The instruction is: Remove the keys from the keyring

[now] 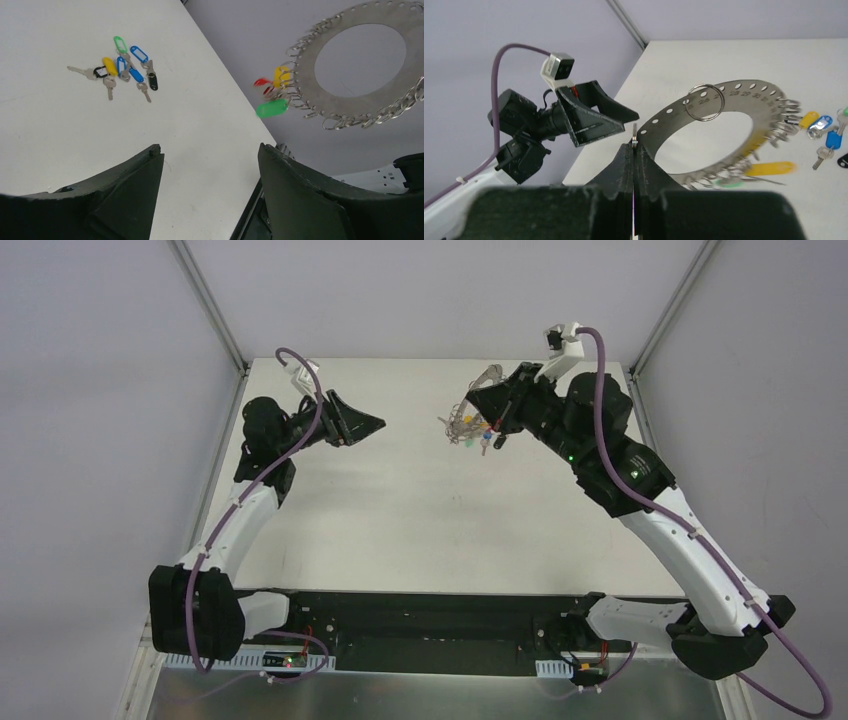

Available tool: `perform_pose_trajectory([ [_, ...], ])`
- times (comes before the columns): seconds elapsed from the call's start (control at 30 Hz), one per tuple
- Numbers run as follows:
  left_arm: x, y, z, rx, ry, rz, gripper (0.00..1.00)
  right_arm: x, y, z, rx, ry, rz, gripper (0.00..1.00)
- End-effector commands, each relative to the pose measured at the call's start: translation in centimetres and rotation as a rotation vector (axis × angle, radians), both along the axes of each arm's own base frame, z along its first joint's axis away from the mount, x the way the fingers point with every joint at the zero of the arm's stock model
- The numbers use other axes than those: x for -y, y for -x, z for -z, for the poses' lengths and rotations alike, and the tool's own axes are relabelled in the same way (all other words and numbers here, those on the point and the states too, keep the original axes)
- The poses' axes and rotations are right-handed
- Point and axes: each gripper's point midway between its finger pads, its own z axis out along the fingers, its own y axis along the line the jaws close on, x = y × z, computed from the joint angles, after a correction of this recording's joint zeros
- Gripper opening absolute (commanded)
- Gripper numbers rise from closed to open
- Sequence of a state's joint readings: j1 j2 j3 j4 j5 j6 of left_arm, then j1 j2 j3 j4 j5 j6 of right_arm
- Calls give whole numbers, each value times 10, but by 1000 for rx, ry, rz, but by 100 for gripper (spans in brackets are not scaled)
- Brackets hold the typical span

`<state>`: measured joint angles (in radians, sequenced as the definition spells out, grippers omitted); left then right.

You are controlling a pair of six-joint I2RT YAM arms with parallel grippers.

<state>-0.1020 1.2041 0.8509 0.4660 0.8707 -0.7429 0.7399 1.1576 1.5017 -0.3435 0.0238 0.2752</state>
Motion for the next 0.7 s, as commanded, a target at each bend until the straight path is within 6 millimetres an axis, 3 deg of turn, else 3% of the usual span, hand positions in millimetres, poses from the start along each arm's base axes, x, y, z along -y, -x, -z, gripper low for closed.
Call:
perform_pose_trajectory([
  [0.0, 9, 17, -31, 166, 23, 36, 71, 17, -1, -75, 183, -173, 70, 0],
  [0.2, 25, 33, -34, 297, -32, 42, 72, 12, -3, -92, 217, -241, 62, 0],
  [0.43, 31, 51, -29, 495, -142, 7, 72, -1, 1, -87, 196, -298, 0, 0],
  [0.67, 45, 74, -20, 658, -227, 52, 72, -1, 8, -82, 200, -336, -21, 0],
])
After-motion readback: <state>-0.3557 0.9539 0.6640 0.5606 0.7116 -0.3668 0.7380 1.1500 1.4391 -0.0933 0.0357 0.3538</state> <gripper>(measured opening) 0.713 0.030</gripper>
